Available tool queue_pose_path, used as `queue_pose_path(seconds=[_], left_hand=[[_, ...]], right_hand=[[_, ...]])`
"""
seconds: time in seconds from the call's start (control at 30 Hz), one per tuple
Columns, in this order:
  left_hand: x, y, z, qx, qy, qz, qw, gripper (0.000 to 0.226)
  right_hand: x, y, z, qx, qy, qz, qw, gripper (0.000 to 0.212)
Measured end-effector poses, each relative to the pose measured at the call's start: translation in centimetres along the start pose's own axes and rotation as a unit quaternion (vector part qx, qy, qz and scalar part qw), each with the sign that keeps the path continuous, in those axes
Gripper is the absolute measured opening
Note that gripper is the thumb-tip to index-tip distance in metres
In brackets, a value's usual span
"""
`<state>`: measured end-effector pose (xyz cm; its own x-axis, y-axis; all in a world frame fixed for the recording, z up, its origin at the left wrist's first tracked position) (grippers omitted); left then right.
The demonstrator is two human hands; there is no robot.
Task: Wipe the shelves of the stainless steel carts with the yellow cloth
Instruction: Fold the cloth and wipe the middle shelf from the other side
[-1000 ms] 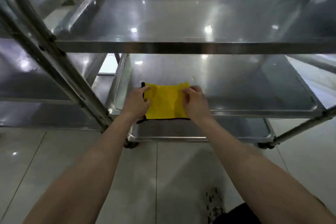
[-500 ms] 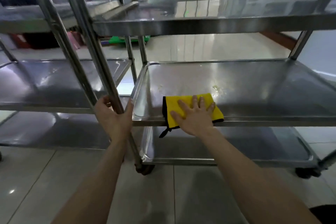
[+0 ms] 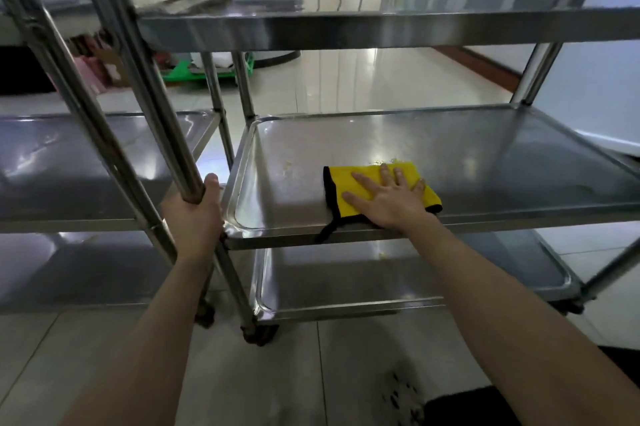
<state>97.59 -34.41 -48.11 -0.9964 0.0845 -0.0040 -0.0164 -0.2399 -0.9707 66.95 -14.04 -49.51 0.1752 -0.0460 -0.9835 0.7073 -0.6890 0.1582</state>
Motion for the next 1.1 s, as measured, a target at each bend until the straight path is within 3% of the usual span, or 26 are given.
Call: queue_pose_path(seconds=[0.2,0.4,0.5,0.63,0.9,1.1], left_hand=[[0.3,0.1,-0.4,-0.013,-0.044,0.016,0.999,0.040],[0.8,0.9,-0.4,-0.003,-0.069,0.047,0.997,0.055],[1.1,0.6,-0.3,0.001,-0.071,0.046,0.996,0.045],[1.3,0.2,-0.2,-0.001,-0.068,0.026,0.997,0.043],[1.5,-0.6,-0.2,-0.011,-0.020,-0.003,1.000,0.038],[1.1,-0.2,-0.5,-0.011,0.009,-0.012,1.000,0.035]], right_hand=[[-0.5,-1.6,6.3,0.057,-0.003,-0.019,0.998,0.098],[-0.1,9.0,12.6,-0.003,-0.002,-0.024,1.000,0.111],[0.6,15.6,13.8,-0.057,0.019,-0.029,0.998,0.107],[0.9,19.0,12.0,-0.083,0.024,-0.031,0.996,0.102],[4.2,17.5,-0.9,-0.135,0.006,-0.009,0.991,0.087],[3.5,17.9,1.6,-0.102,0.009,-0.022,0.994,0.095]])
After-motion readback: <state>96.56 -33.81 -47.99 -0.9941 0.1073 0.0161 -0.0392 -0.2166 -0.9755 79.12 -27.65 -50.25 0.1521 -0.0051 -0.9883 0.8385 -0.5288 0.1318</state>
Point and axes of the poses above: each hand's wrist, its own z-axis towards the middle knuckle, its own x-axis out of the palm, y = z × x, the point moved 3 cm from there along z, towards the middle knuckle, and after that the axes turned 2 degrees about -y, right-handed, at the moved point
